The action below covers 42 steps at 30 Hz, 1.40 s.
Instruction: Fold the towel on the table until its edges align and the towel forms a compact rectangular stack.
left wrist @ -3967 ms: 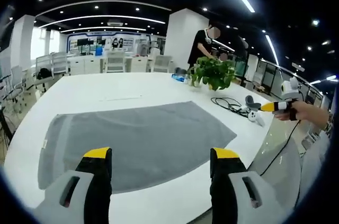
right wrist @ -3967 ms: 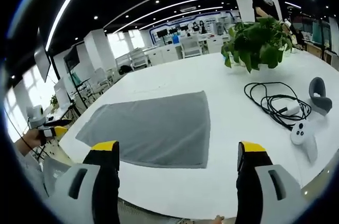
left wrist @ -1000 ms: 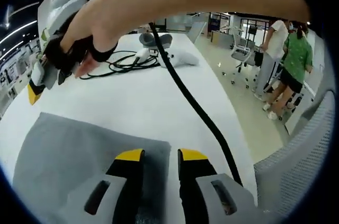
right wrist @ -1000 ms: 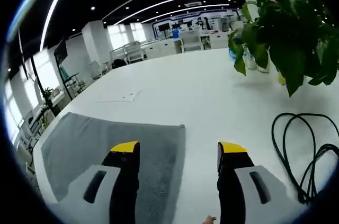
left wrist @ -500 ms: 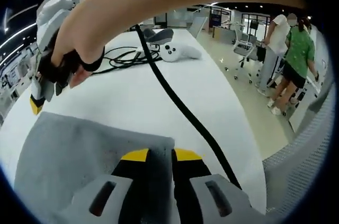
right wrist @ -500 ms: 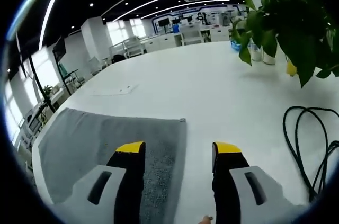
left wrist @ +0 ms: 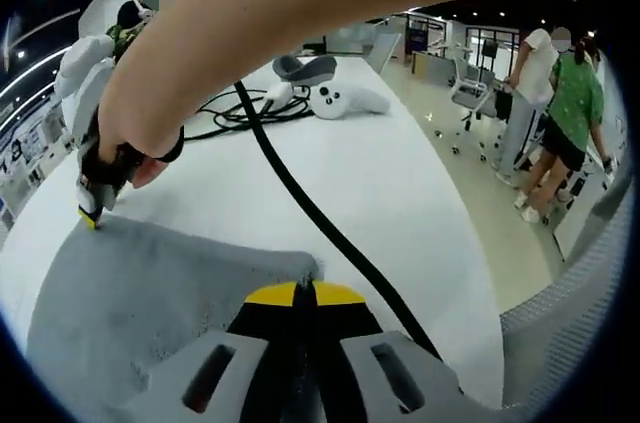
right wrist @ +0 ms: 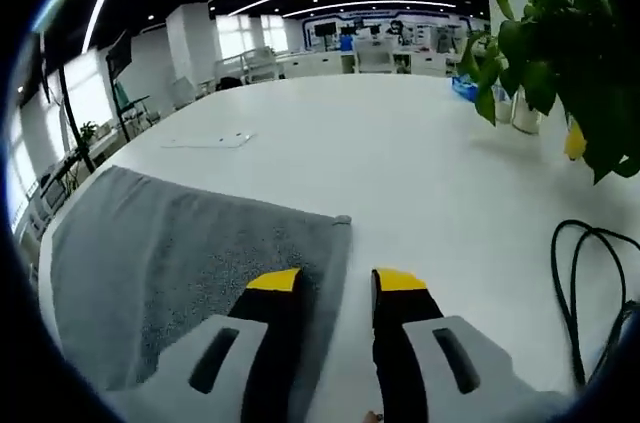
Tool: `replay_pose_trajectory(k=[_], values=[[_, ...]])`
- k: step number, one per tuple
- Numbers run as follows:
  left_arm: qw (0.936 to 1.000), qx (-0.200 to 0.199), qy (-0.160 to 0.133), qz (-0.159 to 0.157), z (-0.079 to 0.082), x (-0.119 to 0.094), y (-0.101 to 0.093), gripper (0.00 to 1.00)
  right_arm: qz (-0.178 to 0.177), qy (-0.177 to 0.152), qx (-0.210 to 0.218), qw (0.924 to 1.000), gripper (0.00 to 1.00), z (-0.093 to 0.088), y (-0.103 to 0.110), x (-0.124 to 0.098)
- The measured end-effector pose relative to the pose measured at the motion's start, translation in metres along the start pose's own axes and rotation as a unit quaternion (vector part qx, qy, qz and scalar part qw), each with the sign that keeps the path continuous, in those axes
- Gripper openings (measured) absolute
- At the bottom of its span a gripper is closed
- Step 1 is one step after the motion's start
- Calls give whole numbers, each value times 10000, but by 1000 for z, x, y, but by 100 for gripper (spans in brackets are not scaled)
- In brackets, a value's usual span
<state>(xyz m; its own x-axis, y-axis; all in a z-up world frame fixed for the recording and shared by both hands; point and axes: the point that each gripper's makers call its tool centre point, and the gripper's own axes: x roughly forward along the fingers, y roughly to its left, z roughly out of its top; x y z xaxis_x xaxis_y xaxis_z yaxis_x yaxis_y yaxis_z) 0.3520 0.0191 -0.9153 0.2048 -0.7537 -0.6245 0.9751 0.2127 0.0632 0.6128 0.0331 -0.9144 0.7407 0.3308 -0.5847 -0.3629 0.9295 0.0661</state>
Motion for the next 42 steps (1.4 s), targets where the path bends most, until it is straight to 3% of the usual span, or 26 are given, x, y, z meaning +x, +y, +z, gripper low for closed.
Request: replay_pose_trajectory(k=[3, 6, 7, 11, 19, 22, 23, 31, 38, 42], values=[[10000, -42, -65, 26, 1, -1, -1, 3, -1, -120, -460, 9989, 20, 2, 3, 2], [10000, -1, -66, 43, 0, 0, 0, 3, 286, -269, -594, 9975, 9, 2, 13, 7], [10000, 1, -87, 45, 1, -1, 0, 3, 176, -281, -766, 9965, 9, 2, 7, 8], [9998, -98, -169, 38, 0, -1, 0, 2, 317, -307, -1318, 9903, 2, 6, 7, 13], [9985, -517, -152, -117, 0, -2, 2, 2, 324, -187, -975, 9945, 1, 11, 4, 19], [9961, -821, -289, -157, 3, -6, 2, 2, 456, -196, -469, 9977, 1, 11, 2, 19], [9958, -842, -317, -158, 4, -8, 2, 2, 462, -259, -240, 9983, 1, 14, 2, 15], [9937, -907, -656, -38, 26, -34, 7, 2, 643, -721, 231, 9951, 1, 50, 4, -7], [9929, -864, -816, 100, 33, -64, 8, 2, 939, -816, 414, 9914, 1, 63, 37, -37], [9895, -930, -1090, 180, 42, -82, 10, 2, 940, -960, 486, 9897, 1, 74, 47, -54]])
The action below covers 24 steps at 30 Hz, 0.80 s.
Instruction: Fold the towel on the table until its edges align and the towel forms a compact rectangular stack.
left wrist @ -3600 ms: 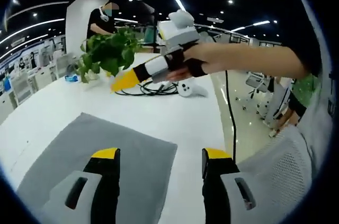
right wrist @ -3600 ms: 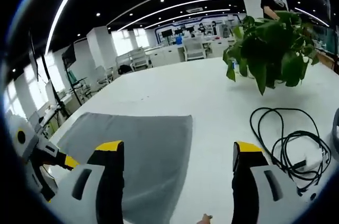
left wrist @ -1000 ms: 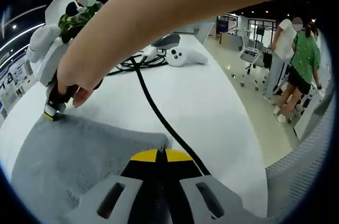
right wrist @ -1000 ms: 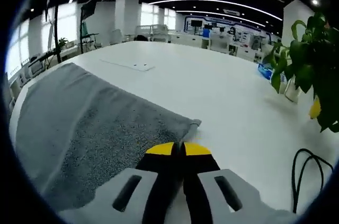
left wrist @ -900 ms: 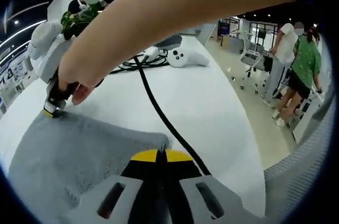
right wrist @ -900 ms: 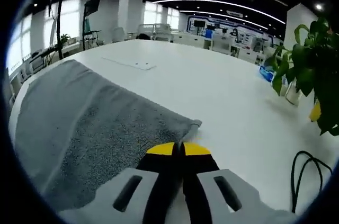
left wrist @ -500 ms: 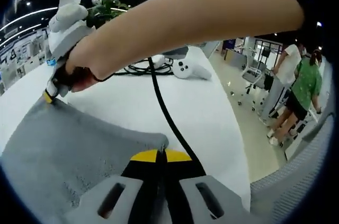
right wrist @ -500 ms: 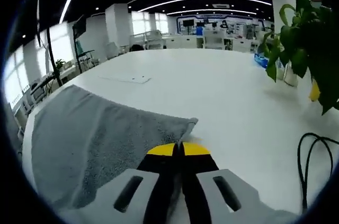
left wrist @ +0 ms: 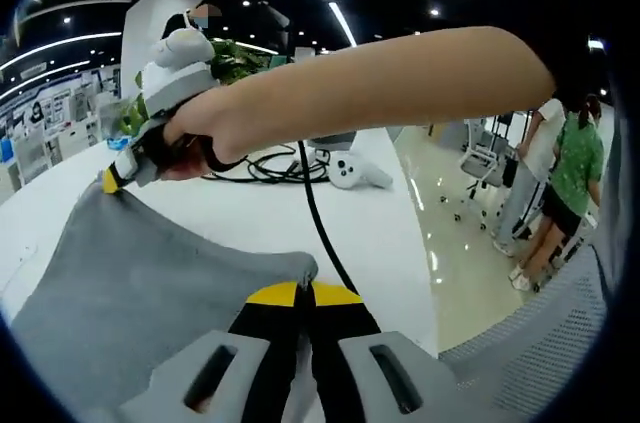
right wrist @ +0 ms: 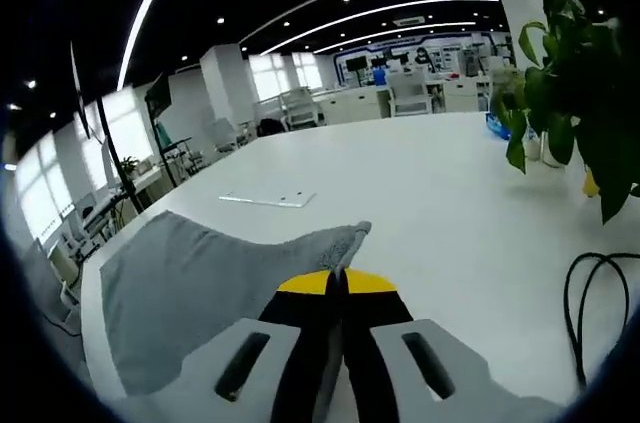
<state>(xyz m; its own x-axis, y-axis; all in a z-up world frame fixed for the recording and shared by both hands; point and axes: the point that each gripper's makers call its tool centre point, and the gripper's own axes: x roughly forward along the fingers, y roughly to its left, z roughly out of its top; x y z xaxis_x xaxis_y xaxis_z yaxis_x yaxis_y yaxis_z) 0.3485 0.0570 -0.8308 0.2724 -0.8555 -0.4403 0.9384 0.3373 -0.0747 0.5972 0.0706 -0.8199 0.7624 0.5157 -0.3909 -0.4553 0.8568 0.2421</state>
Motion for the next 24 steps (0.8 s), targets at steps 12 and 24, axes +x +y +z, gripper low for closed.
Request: replay_pose_trajectory(k=[12, 24], values=[[9989, 87, -413, 228, 27, -40, 4, 2, 73, -273, 174, 9994, 1, 37, 37, -11], [9951, 347, -673, 640, 46, -88, 12, 2, 174, -430, 251, 9986, 1, 69, 70, -12]])
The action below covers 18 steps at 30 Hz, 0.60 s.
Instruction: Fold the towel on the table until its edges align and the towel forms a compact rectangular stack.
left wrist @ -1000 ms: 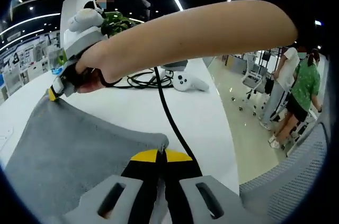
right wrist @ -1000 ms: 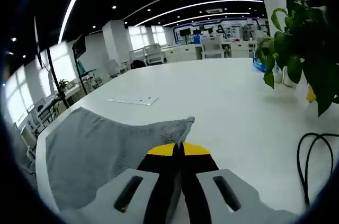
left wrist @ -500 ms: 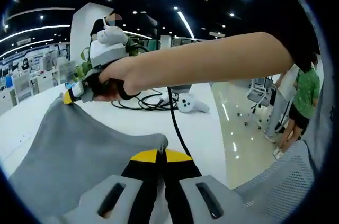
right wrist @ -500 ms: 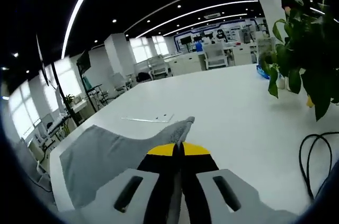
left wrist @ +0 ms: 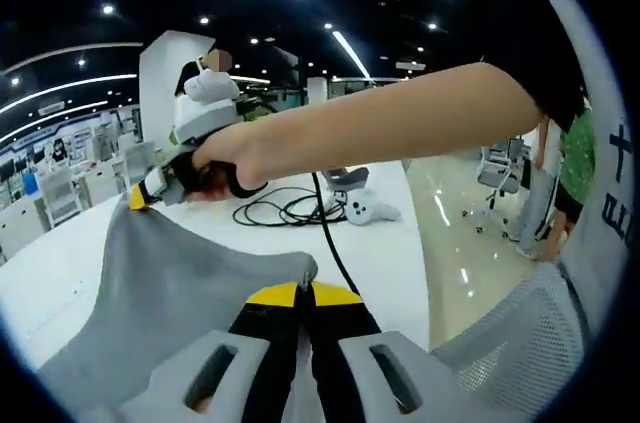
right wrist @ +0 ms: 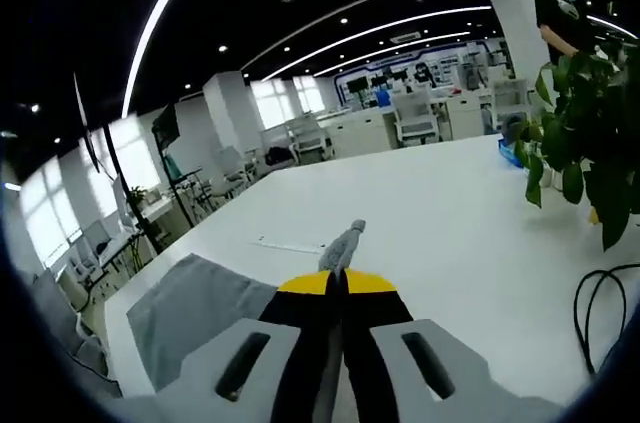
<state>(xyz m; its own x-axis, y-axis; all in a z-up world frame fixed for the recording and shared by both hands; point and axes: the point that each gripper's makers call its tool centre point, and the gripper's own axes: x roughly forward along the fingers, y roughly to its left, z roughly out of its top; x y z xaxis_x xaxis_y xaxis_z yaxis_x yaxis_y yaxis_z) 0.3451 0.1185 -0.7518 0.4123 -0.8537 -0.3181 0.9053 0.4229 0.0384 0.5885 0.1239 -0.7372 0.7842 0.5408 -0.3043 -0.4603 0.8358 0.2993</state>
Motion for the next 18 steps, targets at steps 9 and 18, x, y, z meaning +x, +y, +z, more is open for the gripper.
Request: replay_pose_trajectory(k=[9, 18], values=[[9991, -29, -229, 353, 16, -38, 19, 2, 173, -189, 32, 9997, 1, 25, 31, 6], [9979, 63, -255, 591, 12, -83, 29, 2, 367, -314, 122, 9988, 1, 40, 72, 14]])
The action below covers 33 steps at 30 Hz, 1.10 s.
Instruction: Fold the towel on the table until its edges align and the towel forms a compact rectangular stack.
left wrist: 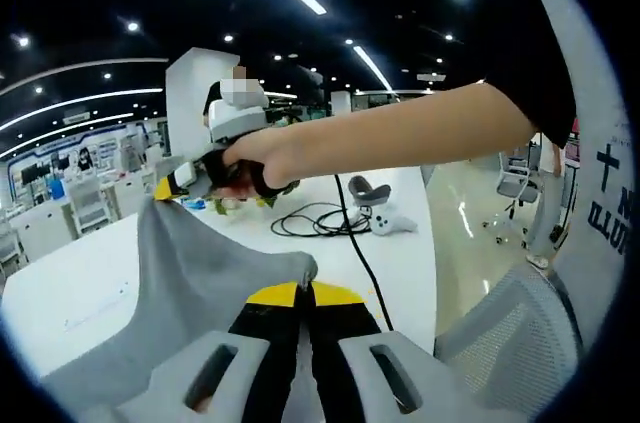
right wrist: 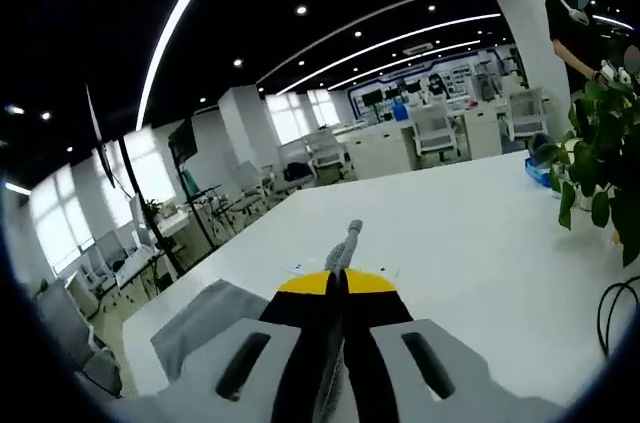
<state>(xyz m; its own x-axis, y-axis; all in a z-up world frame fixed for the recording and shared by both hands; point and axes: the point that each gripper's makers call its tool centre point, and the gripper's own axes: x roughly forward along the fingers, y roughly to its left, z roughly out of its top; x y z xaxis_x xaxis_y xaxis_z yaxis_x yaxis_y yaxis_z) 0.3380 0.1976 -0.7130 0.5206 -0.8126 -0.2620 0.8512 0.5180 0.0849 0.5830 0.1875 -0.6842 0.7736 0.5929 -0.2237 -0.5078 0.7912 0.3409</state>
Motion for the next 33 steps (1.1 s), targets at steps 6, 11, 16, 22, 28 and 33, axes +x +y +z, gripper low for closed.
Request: replay_pose_trajectory(k=[6, 11, 16, 22, 28, 33], values=[[9997, 108, 8, 225, -6, -27, 13, 2, 93, -11, -13, 10000, 1, 3, 28, 10], [9985, -9, -146, 526, -2, -57, 33, 2, 189, 1, -4, 9998, 1, 7, 52, 21], [9959, -131, -225, 864, -6, -92, 57, 2, 294, -79, -7, 9995, 1, 18, 80, 33], [9928, -187, -256, 1156, -7, -130, 77, 2, 456, -141, 45, 9988, 1, 23, 113, 48], [9887, -209, -316, 1449, -5, -161, 90, 2, 623, -156, 113, 9979, 1, 22, 146, 66], [9825, -361, -347, 1793, -13, -185, 104, 2, 774, -123, 106, 9969, 1, 23, 173, 79]])
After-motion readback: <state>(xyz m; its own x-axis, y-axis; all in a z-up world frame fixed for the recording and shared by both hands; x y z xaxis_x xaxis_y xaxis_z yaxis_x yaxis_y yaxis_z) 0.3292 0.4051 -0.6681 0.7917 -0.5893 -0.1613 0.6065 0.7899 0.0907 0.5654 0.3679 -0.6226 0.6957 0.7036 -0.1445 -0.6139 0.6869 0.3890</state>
